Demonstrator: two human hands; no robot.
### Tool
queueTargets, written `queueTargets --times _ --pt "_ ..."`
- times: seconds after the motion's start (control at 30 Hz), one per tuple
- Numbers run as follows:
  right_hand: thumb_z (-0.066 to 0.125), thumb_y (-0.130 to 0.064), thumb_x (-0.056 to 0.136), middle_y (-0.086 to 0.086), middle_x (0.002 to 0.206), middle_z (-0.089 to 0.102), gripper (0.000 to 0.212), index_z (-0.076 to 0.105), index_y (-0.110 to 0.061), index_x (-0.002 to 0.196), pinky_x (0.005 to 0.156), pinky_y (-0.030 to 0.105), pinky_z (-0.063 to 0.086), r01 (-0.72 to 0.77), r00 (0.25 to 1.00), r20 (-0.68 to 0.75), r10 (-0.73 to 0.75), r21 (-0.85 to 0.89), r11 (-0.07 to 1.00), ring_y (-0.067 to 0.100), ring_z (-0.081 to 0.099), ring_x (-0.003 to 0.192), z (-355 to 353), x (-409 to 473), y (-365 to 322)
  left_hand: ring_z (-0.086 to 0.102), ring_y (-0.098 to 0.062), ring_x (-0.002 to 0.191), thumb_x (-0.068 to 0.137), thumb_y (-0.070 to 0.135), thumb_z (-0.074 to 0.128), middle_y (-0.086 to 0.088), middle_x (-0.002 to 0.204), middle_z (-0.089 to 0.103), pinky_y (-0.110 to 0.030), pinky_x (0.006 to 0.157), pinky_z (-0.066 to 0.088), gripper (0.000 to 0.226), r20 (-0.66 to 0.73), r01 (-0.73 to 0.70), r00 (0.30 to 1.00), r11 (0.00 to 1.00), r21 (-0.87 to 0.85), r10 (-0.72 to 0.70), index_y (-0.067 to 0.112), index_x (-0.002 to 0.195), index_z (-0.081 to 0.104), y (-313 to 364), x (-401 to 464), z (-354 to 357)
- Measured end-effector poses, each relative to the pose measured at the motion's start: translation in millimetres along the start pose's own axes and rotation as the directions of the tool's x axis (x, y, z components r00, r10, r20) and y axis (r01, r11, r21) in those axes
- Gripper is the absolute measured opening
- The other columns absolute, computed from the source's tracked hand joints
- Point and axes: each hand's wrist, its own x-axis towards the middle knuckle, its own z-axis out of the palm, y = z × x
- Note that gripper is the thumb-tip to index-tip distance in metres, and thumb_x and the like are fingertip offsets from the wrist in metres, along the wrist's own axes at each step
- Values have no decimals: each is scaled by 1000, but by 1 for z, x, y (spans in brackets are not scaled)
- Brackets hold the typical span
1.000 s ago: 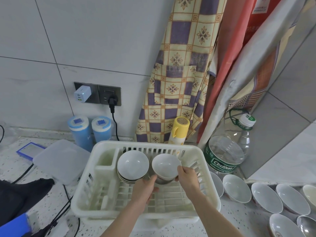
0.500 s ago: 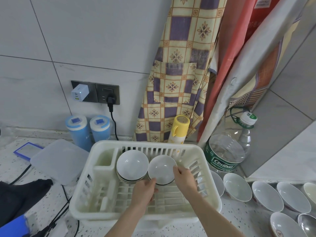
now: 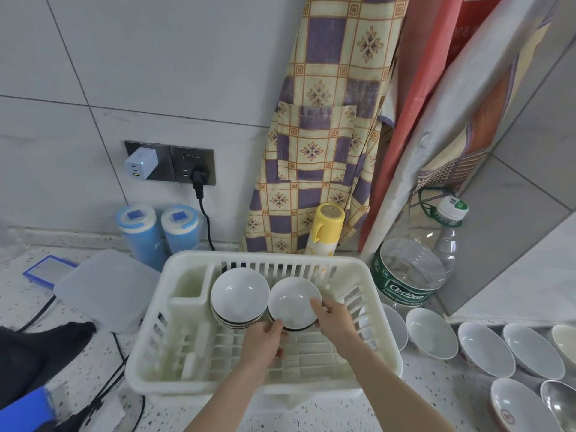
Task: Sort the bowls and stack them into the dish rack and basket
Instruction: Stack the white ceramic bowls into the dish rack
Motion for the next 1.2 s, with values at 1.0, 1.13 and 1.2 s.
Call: queueTargets --times 1.0,1.13,1.2 --pt "54 -15 97 5 70 71 19 73 -19 97 39 15 29 166 978 -188 -86 470 867 8 35 43 -136 -120 7 39 -11 38 97 19 56 -7 74 75 -19 37 29 15 116 -231 963 965 -123 245 13 93 70 -7 -128 36" --pt "59 -19 93 4 68 71 17 75 -19 89 36 16 26 83 960 -270 79 540 838 8 32 40 -184 -113 53 41 -10 38 96 30 57 -7 75 76 -20 38 28 22 295 -133 945 990 -55 143 12 94 69 -17 -146 106" --pt "62 -22 91 6 72 73 14 73 -15 89 34 17 25 -41 946 -245 211 558 829 8 32 39 -201 -103 81 42 -11 39 94 34 56 -4 76 77 -19 40 27 24 364 -49 930 999 5 44 13 98 67 -20 -145 143"
